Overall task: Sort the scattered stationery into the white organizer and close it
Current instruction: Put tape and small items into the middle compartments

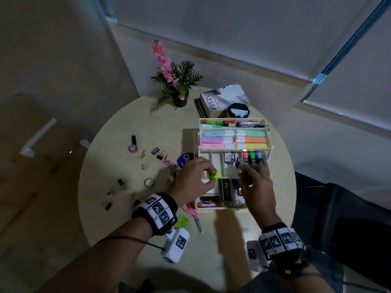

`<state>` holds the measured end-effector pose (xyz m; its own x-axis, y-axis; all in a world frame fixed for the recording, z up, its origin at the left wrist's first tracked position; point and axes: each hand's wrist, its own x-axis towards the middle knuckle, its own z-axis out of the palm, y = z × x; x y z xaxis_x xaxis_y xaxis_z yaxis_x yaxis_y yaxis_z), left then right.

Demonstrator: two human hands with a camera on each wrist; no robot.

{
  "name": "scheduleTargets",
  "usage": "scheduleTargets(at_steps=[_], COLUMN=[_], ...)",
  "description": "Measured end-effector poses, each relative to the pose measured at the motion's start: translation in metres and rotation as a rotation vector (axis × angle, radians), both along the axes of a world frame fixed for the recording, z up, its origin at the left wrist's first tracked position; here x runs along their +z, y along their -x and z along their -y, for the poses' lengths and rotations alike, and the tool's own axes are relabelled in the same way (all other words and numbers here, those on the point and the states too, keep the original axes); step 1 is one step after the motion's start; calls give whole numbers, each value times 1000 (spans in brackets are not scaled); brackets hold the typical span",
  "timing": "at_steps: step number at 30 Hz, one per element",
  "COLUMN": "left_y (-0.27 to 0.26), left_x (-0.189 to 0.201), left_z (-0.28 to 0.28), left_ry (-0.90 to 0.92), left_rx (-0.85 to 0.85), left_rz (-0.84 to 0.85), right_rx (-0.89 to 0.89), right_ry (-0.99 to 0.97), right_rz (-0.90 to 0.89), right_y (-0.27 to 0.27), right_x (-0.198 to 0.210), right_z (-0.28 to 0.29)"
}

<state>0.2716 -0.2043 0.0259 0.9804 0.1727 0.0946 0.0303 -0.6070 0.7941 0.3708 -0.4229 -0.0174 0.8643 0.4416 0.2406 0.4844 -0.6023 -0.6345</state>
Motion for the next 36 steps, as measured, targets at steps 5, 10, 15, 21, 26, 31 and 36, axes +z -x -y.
scheduleTargets(at_steps=[5, 10, 15, 21, 26, 31, 36], left_y=[-34, -57, -73, -76, -73, -73, -76], left_x=[-14, -26, -33, -31, -32, -36, -33], left_z=[28, 41, 52, 57, 59, 61, 62], left_ry=[-57, -135, -283, -348, -349, -449, -503], left_rx=[-1, 30, 18, 18, -1, 39, 127], left_rz=[-73, -114, -180, -211, -216, -173, -188], right_rx=[1, 58, 86, 162, 222, 229, 251], right_ry=[41, 48, 8, 31, 83, 121, 122], right_rz=[-52, -87, -87, -98, -95, -86, -72], right_y=[-12, -33, -46, -55, -57, -59, -51], right_x=[-8, -19, -20, -21, -18, -13, -9], right_z=[-1, -2, -12, -17, -13, -5, 6])
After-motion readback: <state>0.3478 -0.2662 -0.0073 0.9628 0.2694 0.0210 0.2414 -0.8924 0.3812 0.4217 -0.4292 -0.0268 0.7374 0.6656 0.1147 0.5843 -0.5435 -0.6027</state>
